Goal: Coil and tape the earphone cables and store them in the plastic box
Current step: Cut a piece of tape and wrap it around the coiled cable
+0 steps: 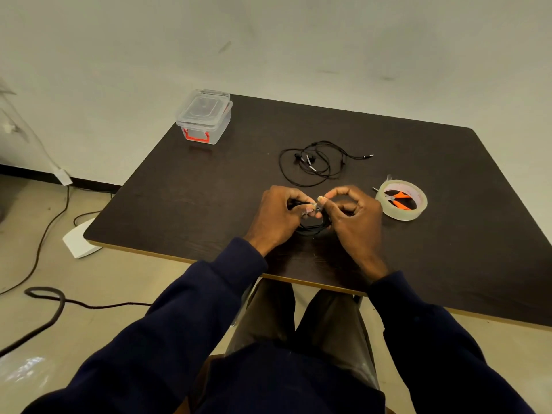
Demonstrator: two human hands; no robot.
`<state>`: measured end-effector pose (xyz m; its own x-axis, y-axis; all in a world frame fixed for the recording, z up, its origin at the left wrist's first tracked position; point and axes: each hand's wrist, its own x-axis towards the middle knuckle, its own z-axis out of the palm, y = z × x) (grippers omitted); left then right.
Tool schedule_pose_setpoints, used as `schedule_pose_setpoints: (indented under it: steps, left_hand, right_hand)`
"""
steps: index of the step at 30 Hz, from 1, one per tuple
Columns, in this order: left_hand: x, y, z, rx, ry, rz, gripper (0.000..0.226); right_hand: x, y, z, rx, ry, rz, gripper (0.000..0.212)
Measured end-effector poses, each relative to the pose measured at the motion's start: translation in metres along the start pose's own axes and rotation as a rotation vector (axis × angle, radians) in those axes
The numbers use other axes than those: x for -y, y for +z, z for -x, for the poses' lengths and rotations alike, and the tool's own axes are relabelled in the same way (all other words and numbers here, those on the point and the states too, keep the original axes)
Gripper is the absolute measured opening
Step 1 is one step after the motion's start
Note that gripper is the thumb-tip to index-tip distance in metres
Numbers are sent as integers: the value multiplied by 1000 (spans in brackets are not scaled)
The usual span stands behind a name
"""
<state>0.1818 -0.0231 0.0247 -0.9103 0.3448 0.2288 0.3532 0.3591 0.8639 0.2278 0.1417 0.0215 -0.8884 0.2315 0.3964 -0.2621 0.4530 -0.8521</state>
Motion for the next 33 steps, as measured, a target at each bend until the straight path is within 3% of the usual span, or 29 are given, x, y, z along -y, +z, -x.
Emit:
schedule_pose_setpoints:
  steps: [4,14,21,28,33]
  left_hand:
    - [0,-1,-2,-9,-53,42,11]
    - [0,-8,-3,22,-134,110,14]
    - [-5,-9,-3,34,-168,139,13]
    - [-3,-11,-3,2,-115,117,16]
    - [5,-9,-2,-117,39,9,15]
  right_hand:
    - [-1,1,3,-5,-146,101,14]
    - [-3,0,4,68,-167,132,26]
    - [-12,-2,4,41,-341,217,25]
    - [-6,-4,4,114,-252,151,23]
    - [5,0,2,110,-27,103,21]
